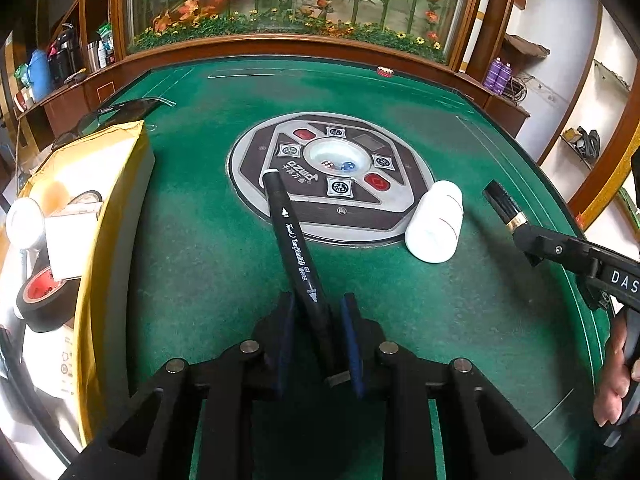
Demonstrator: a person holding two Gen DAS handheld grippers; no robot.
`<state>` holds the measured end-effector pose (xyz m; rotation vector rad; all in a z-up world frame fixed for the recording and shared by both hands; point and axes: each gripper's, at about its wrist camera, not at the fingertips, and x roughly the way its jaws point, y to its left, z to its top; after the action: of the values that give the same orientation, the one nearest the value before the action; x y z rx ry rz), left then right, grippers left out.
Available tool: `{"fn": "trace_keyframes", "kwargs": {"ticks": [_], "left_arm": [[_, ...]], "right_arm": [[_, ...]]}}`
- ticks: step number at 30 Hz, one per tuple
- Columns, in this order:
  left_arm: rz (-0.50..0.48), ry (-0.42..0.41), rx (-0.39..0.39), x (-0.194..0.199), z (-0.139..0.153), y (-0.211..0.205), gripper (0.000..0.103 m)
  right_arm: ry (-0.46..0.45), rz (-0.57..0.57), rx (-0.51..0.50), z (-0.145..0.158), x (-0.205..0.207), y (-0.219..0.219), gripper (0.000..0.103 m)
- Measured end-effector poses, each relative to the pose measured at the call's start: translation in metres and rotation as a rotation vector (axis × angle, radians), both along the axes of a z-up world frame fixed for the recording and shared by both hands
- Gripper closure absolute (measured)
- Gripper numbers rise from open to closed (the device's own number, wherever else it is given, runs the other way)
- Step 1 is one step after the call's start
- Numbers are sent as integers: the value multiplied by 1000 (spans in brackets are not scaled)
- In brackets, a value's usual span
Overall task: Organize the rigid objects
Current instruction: 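Drop the black marker into the tray with the left tool while the right tool drops the tube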
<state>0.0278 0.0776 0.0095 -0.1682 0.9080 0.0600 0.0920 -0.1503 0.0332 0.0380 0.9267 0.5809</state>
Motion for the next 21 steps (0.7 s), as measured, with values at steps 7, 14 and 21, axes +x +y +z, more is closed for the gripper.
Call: {"fn": "trace_keyframes", "kwargs": {"ticks": [7, 14, 21], "left_arm": [[4, -8, -44, -2, 0, 3, 82], [-10, -40, -64, -9, 8, 0, 82], [-14, -112, -74, -26, 36, 2, 82]], "right_arm": [[3, -7, 29, 3, 0, -3, 87], [-15, 25, 62, 9, -7, 0, 87], [-24, 58, 94, 12, -14, 8, 87]]}}
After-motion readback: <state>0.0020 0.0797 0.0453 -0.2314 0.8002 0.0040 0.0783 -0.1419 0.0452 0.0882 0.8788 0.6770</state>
